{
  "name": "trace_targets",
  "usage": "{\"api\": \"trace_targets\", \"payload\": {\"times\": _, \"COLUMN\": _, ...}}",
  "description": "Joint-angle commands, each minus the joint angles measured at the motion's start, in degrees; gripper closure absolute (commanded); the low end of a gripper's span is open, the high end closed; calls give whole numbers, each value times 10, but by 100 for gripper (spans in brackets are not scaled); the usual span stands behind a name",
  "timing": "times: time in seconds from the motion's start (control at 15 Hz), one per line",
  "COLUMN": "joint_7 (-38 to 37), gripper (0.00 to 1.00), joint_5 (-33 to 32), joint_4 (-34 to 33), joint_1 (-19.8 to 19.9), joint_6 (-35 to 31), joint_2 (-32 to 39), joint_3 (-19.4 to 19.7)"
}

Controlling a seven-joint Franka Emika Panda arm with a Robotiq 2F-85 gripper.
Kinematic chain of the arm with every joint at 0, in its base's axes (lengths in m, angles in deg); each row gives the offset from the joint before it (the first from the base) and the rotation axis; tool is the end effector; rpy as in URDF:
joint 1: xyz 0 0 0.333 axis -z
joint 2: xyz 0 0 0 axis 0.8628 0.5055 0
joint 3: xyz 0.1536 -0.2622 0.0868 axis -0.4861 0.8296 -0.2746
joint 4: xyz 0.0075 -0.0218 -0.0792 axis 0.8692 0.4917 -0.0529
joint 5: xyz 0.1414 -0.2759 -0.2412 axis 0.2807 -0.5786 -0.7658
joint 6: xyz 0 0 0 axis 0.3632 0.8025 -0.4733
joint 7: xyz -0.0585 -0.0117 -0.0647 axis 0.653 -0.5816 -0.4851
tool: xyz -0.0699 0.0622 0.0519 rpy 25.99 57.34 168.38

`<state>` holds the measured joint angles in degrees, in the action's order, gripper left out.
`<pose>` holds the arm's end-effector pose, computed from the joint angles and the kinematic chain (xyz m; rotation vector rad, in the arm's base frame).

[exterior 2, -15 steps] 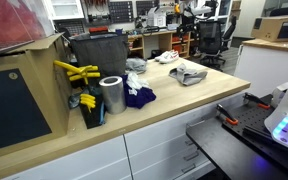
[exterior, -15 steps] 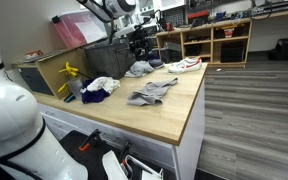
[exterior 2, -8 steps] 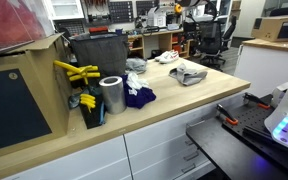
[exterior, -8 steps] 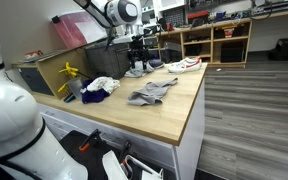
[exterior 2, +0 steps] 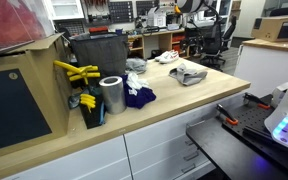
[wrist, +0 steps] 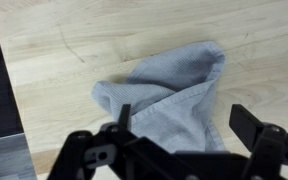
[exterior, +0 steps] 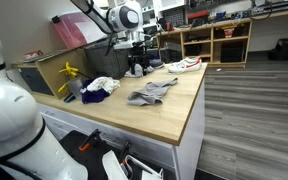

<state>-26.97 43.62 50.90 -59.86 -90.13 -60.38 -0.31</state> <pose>0.5602 -0.0243 0.3087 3.0870 -0.3530 -0.3673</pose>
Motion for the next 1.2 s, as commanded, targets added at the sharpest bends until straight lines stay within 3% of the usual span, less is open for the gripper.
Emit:
{"api": "trace_targets", "payload": {"times": 0.0, "joint_7": 7, "gripper": 0, "joint_5": -18, "joint_4": 19, "joint_1": 2, "joint_6": -21, "joint_2": 9, "joint_3": -1}}
{"api": "trace_targets", "payload": {"times": 0.53, "joint_7": 5, "gripper": 0, "joint_5": -79, "joint_4": 41, "joint_1": 8, "joint_6": -31, "joint_2": 30, "joint_3": 16}}
{"api": "trace_targets", "payload": {"times": 1.13, "joint_7": 13, "gripper": 0, "joint_5": -86, "joint_4": 95, "joint_1": 5, "joint_6": -57, "joint_2": 26, "joint_3": 6}}
